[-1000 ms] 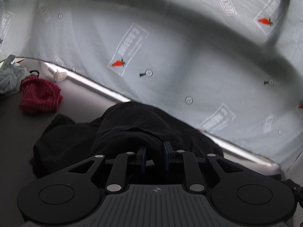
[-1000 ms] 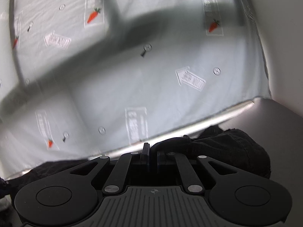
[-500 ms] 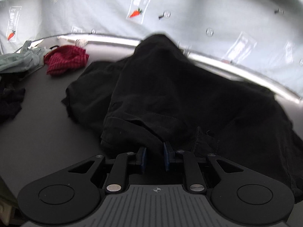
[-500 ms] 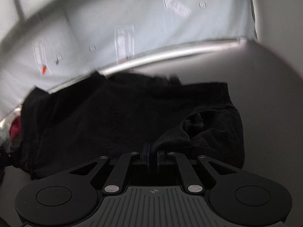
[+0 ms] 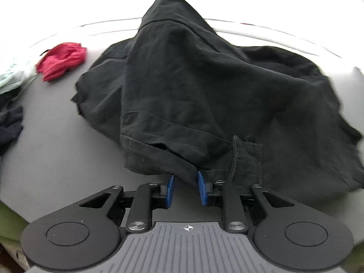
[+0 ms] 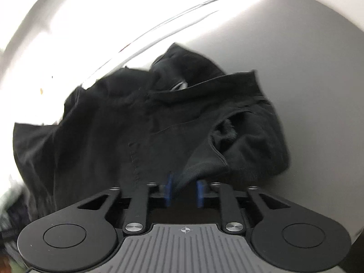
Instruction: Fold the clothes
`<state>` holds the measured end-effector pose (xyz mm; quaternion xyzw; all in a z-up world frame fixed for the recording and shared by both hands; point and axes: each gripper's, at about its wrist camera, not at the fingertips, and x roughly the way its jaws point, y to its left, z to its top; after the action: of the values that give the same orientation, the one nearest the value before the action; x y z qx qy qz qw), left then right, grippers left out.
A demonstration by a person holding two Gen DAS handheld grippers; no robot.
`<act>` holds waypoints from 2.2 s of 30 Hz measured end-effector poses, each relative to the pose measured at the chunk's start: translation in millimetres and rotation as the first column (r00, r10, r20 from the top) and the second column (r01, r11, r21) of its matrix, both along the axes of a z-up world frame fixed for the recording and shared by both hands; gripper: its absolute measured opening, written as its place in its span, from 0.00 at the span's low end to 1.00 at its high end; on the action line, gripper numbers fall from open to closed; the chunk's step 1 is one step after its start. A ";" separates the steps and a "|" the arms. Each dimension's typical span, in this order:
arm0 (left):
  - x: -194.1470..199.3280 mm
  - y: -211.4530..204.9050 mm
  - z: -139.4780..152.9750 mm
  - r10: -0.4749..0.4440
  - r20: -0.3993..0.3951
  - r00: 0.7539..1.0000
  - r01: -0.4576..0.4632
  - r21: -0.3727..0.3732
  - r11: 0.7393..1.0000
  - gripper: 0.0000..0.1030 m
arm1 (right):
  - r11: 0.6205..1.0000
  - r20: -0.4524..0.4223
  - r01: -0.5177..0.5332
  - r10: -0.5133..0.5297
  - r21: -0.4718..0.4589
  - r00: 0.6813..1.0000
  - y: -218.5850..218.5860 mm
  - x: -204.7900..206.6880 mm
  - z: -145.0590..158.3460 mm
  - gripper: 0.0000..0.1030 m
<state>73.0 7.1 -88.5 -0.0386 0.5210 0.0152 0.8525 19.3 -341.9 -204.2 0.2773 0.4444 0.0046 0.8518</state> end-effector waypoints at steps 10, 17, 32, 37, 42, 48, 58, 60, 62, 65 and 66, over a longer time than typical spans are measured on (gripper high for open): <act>10.3 -17.7 21.5 -0.096 0.030 0.995 0.096 0.002 0.995 0.29 | 0.977 -0.136 0.207 -0.198 0.058 0.971 -49.5 -10.5 -34.6 0.58; 41.5 -83.2 -14.1 -0.282 0.024 0.959 0.282 -0.006 0.959 0.29 | 0.986 -0.050 0.166 -0.165 0.009 0.985 -33.5 -1.6 -33.2 0.57; 73.2 -154.1 -114.2 -0.390 -0.075 0.918 0.387 -0.054 0.920 0.29 | 0.963 -0.078 0.129 -0.114 0.236 0.990 -24.6 50.2 -74.1 0.05; 70.2 -142.8 -119.5 -0.382 -0.075 0.921 0.377 -0.075 0.923 0.29 | 0.918 -0.113 0.116 -0.078 0.378 0.990 -24.4 70.6 -99.1 0.05; 60.4 -141.2 -121.3 -0.424 -0.056 0.904 0.422 -0.039 0.906 0.31 | 0.893 -0.144 0.151 -0.098 0.424 0.985 -33.8 71.7 -107.0 0.04; 61.9 -128.8 -117.9 -0.401 -0.075 0.913 0.395 -0.081 0.915 0.31 | 0.890 -0.130 0.259 -0.226 0.375 0.965 -48.7 10.4 -71.9 0.41; 64.5 -110.8 -114.7 -0.382 -0.101 0.919 0.368 -0.133 0.920 0.32 | 0.797 -0.209 0.448 -0.396 0.405 0.894 -66.4 -26.2 -95.4 0.60; 63.6 -106.6 -114.1 -0.385 -0.098 0.918 0.370 -0.140 0.919 0.32 | 0.788 -0.175 0.439 -0.404 0.431 0.898 -69.6 -28.3 -96.1 0.67; 62.1 -102.5 -113.3 -0.382 -0.095 0.919 0.367 -0.145 0.919 0.32 | 0.793 -0.164 0.438 -0.408 0.423 0.898 -70.5 -22.4 -95.2 0.69; 60.4 -97.6 -112.8 -0.371 -0.090 0.924 0.355 -0.151 0.923 0.32 | 0.809 -0.165 0.438 -0.407 0.391 0.899 -67.3 -13.2 -90.5 0.69; 59.1 -96.1 -112.5 -0.367 -0.087 0.926 0.352 -0.148 0.924 0.32 | 0.816 -0.166 0.440 -0.408 0.374 0.898 -64.8 -11.1 -88.7 0.62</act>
<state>132.1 -89.1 -201.0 0.0033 0.5663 -0.1732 0.8058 8.2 -406.7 -293.0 0.5381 0.3939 -0.1050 0.7377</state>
